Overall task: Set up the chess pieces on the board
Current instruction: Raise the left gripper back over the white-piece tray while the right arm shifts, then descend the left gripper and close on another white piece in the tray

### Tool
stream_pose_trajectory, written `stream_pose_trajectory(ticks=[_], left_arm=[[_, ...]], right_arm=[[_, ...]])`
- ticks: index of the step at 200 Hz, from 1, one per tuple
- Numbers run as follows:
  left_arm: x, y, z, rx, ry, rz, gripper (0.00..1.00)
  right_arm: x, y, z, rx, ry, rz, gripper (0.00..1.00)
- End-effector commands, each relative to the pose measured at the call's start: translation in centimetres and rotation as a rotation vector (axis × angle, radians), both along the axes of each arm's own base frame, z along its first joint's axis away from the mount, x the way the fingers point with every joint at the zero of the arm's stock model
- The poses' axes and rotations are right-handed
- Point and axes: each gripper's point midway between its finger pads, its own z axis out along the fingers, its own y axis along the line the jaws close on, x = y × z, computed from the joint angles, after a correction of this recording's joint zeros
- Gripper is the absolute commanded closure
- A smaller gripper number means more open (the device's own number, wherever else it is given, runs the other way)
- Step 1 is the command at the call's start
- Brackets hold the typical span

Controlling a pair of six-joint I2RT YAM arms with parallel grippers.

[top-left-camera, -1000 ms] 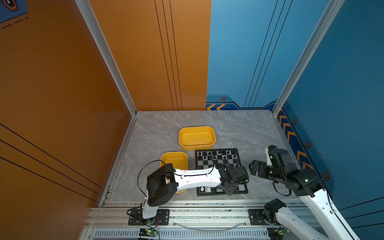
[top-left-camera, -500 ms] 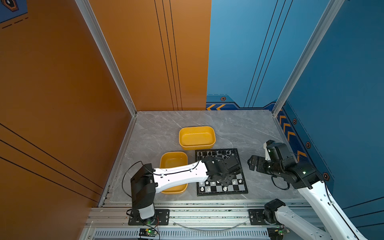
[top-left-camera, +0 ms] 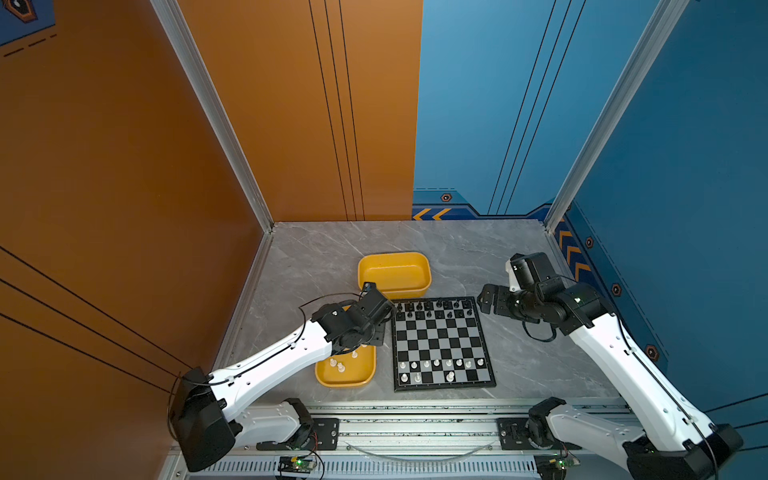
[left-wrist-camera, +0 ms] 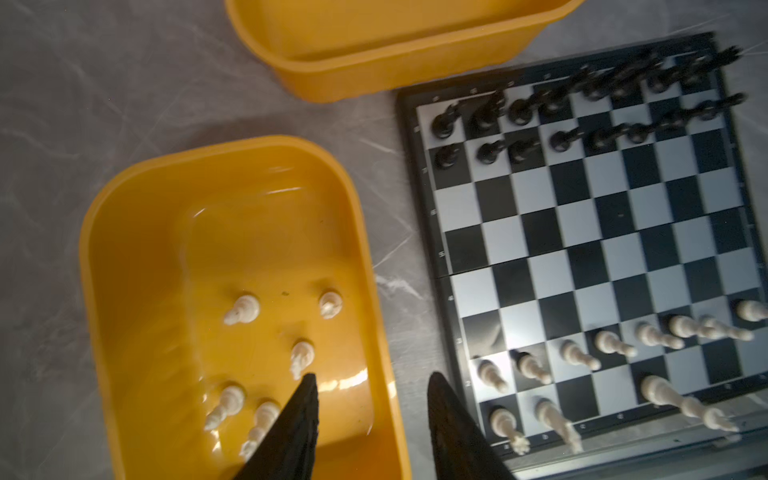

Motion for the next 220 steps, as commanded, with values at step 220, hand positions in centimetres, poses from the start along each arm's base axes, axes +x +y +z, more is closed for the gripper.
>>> stream_pose_trajectory(ticks=[220], left_arm=[[2.5, 7.8, -10.0, 0.067, 0.303, 0.223, 0.69]], right_arm=[[6.3, 3.6, -0.2, 0.024, -0.019, 0.072, 0.01]])
